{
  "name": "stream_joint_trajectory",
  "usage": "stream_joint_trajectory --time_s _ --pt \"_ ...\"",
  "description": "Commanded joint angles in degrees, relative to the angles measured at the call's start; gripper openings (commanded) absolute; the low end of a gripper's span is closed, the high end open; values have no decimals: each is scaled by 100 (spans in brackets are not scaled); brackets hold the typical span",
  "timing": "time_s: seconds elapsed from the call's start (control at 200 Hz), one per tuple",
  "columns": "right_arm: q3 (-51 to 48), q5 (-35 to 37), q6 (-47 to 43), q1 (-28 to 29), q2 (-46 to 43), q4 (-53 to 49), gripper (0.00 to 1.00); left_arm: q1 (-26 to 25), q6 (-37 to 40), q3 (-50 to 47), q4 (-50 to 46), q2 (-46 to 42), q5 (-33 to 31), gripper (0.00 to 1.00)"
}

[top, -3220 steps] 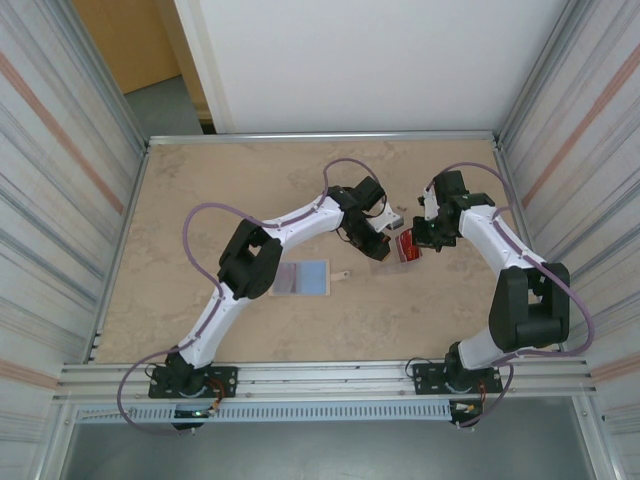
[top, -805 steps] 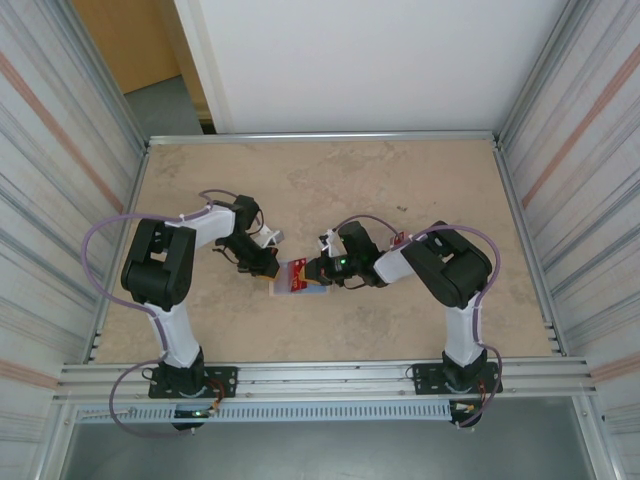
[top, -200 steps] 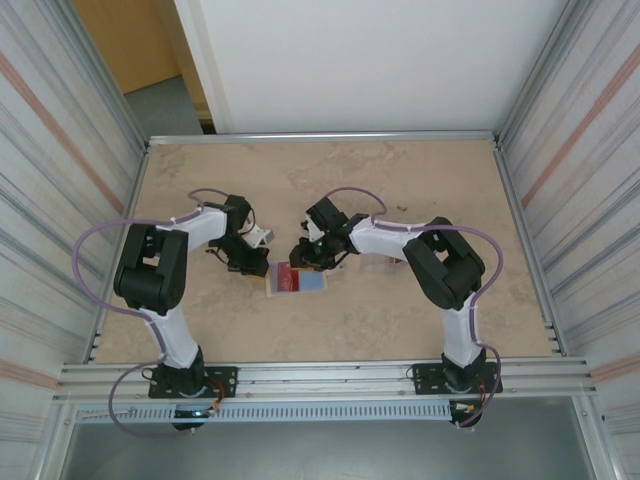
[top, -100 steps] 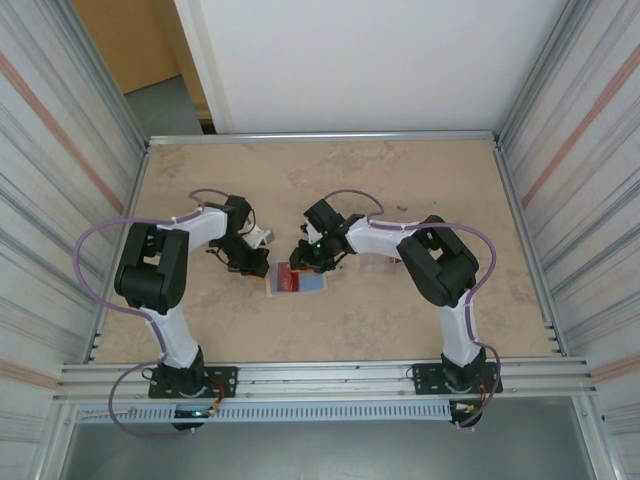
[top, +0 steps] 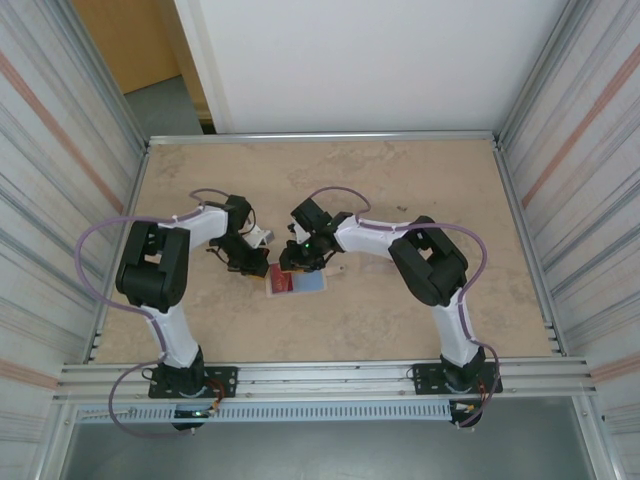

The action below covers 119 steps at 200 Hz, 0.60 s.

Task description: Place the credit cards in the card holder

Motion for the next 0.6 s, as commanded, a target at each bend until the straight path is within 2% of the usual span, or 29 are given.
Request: stream_joint_trajectory --time_s 0.0,0.195,0.356,0.591 --pt "228 -81 -195 58 196 -233 28 26 136 118 19 175 -126 0" --pt "327 -79 -242 65 182 -351 28 32 132 74 32 128 -128 0" --pt "53 123 -272 34 -340 -471 30 40 57 2 63 -179 -105 0" --pt "-591 441 -265 -61 -1163 -626 32 194 -156 -173 136 -736 125 21"
